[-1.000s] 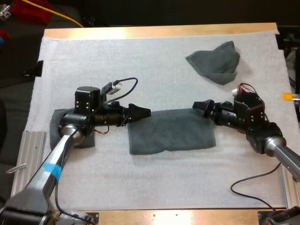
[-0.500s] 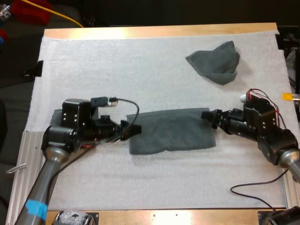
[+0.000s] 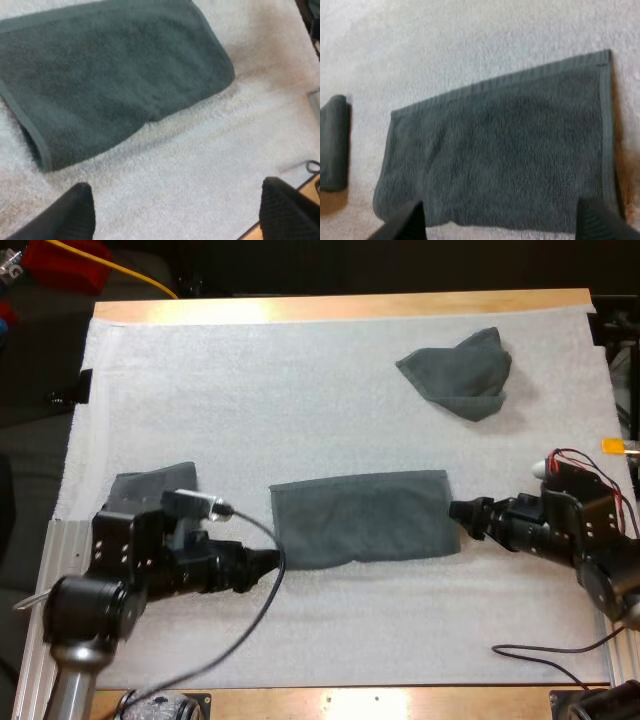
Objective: Pick towel from pile, fold and stack
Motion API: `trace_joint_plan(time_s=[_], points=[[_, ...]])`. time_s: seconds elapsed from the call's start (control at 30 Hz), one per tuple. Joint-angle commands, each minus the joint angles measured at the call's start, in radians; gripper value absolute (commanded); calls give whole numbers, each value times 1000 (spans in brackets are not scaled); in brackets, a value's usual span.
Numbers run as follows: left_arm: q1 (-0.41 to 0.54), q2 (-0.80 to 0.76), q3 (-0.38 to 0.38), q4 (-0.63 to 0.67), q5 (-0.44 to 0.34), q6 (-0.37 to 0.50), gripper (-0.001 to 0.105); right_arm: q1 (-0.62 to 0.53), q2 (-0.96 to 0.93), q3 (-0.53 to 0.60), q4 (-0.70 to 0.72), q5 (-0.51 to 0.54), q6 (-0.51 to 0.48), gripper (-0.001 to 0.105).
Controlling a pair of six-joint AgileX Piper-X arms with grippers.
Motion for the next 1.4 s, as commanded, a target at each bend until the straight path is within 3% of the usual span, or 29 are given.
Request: trace_joint_plan(time_s=[0.0, 0.3, 0.53, 0.9, 1.03, 1.37], points=[[1, -18, -6, 22, -17, 5, 66, -4, -21, -6, 31, -4, -22, 61], [1, -187, -6, 70, -93, -2, 66, -4, -115, -6, 194, 44, -104, 61], [1, -237, -6, 66, -140, -16, 66, -4, -141, -9, 204, 125, -134, 61], [1, -237, -6, 23, -141, -23, 66, -5, -137, -9, 204, 242, -223, 61], [1, -237, -6, 23, -137, -23, 66, -58, -115, -11, 204, 233, -255, 61], [1, -237, -6, 23, -116, -23, 66, -257, 12, -11, 184, 60, -427, 61]])
